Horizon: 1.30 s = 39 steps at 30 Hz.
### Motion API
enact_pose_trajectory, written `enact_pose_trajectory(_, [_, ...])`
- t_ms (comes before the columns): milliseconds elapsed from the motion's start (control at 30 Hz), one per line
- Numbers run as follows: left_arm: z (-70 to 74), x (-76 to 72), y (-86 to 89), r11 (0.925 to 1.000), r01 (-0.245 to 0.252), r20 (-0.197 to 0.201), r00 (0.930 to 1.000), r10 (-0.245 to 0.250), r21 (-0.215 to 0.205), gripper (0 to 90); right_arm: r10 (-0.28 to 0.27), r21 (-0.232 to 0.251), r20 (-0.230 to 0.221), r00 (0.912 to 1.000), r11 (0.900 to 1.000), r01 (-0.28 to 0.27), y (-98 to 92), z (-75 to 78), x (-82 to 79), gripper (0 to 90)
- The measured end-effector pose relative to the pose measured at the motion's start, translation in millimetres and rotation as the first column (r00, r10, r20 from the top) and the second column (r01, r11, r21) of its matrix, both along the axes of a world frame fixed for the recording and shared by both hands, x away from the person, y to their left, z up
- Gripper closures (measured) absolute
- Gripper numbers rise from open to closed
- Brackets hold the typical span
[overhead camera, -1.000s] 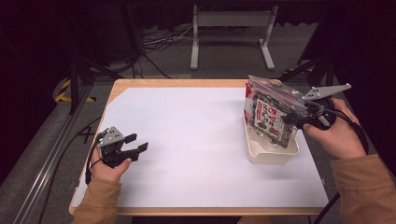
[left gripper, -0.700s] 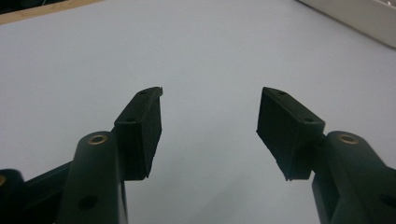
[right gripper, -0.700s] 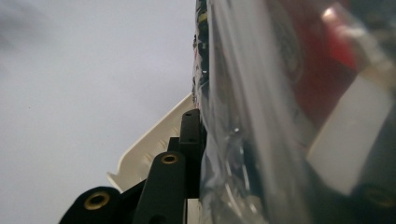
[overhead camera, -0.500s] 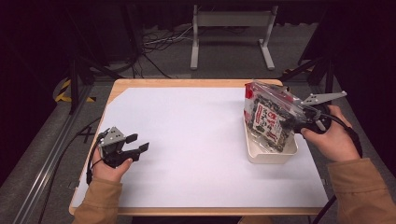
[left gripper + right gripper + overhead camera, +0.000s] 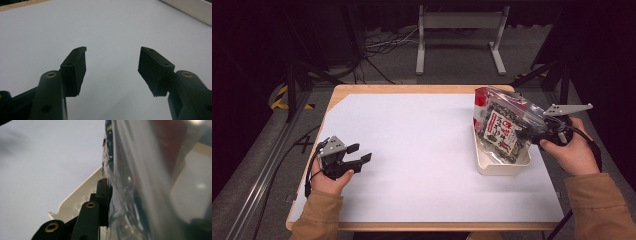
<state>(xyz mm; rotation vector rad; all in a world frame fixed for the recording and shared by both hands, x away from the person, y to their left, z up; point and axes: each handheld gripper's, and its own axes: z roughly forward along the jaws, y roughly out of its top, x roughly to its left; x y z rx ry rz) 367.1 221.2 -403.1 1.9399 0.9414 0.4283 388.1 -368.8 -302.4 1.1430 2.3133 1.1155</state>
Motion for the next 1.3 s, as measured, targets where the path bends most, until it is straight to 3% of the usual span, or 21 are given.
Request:
enact_pose_trajectory(100, [-0.1, -0.3, 0.4, 1.0000, -0.002, -0.005, 1.0000, 0.002, -0.001, 39.6, -0.004, 0.021, 0.014, 0.9999, 1.000, 0.004, -2.8, -1.8, 0.7, 75.5])
enact_pose_trajectory(300, [0.5, -0.9, 2.1, 0.9999, -0.006, 0.000, 1.0000, 0.006, -0.008, 39.2, -0.018, -0.017, 0.076, 0.9969, 1.000, 0.019, 3.7, 2.2, 1.8, 69.6])
enact_pose_trajectory(400, [0.3, -1.6, 3.3, 0.9999, -0.007, -0.005, 1.0000, 0.007, -0.012, 39.1, -0.042, -0.003, 0.092, 0.9949, 0.999, 0.042, 5.6, 1.0, 1.4, 54.4])
enact_pose_trajectory(533, [0.2, -1.3, 4.1, 0.9999, -0.006, 0.000, 1.0000, 0.006, -0.010, 38.9, -0.073, 0.025, 0.148, 0.9863, 0.997, 0.070, 6.0, 2.3, -4.2, 36.0])
enact_pose_trajectory(633, [0.9, -2.2, 3.7, 0.9998, -0.005, 0.000, 1.0000, 0.005, -0.017, 38.7, -0.108, 0.053, 0.147, 0.9833, 0.993, 0.101, 3.2, 2.0, -10.8, 26.2])
enact_pose_trajectory(933, [2.4, -5.6, 3.9, 0.9998, 0.005, 0.000, 1.0000, -0.005, -0.022, 38.1, -0.145, 0.093, 0.190, 0.9711, 0.987, 0.129, -3.7, -0.4, -39.0, 24.0])
enact_pose_trajectory(967, [2.5, -6.6, 3.7, 0.9996, 0.005, -0.006, 1.0000, -0.005, -0.027, 38.0, -0.158, 0.101, 0.204, 0.9661, 0.985, 0.139, -5.0, 0.5, -46.9, 24.0])
enact_pose_trajectory(1100, [4.4, -9.5, 5.4, 0.9995, 0.011, 0.000, 0.9999, -0.011, -0.031, 38.0, -0.173, 0.103, 0.220, 0.9601, 0.983, 0.153, -7.2, 1.5, -58.5, 24.1])
enact_pose_trajectory(1300, [7.3, -14.8, 5.4, 0.9991, 0.026, 0.002, 0.9996, -0.026, -0.035, 37.6, -0.180, 0.103, 0.228, 0.9568, 0.982, 0.160, -2.5, 1.0, -79.2, 24.8])
